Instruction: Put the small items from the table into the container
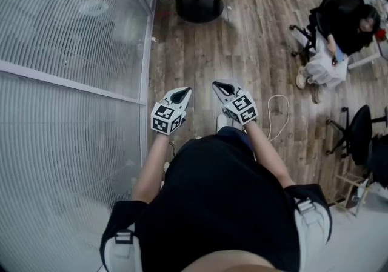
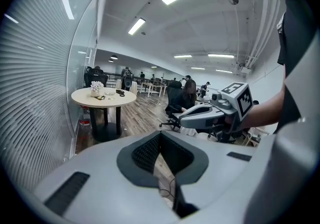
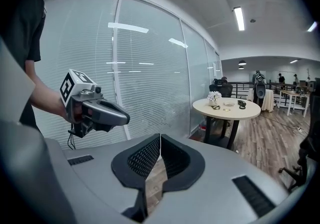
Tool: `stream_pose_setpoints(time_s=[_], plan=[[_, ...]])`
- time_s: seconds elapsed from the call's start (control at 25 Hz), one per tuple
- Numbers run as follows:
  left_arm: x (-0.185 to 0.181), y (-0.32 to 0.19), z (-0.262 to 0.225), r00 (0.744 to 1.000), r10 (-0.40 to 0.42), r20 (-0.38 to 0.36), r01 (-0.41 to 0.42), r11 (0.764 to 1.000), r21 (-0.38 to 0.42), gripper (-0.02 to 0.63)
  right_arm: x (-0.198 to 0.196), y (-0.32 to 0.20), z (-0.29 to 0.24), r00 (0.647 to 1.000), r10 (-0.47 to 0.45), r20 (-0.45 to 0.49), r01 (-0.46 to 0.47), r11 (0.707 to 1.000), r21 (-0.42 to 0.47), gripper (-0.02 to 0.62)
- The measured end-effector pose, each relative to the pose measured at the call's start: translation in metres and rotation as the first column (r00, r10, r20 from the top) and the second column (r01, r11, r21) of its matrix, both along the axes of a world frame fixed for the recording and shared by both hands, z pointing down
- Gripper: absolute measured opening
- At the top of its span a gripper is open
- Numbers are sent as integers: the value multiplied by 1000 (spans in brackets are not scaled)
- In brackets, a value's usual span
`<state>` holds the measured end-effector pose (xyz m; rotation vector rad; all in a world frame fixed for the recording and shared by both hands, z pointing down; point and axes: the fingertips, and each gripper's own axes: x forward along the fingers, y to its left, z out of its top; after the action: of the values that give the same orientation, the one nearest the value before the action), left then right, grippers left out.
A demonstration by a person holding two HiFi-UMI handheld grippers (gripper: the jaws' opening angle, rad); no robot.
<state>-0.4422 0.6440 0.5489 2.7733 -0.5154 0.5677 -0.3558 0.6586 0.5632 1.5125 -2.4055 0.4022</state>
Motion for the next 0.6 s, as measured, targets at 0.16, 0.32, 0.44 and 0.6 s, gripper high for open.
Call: stream_pose_setpoints(time_s=[0.16,0.32,0.44,0.6], plan=[[19,-12,-2,999,-45,10,45,999,2,3,23,-12,-1,999,-32,11,32,999,1,25],[41,-21,-3,996,-89,20,89,996,16,3,50,-19,1,998,-67,17,67,998,-1,25],[56,-31,-8,992,-121,23,120,992,28,3,72,-25,3,996,-86,18,87,996,-3,25],[66,-41,-8,990,-137,35,136,990,34,3,91,-35,8,996,-83,21,83,997,-1,25]])
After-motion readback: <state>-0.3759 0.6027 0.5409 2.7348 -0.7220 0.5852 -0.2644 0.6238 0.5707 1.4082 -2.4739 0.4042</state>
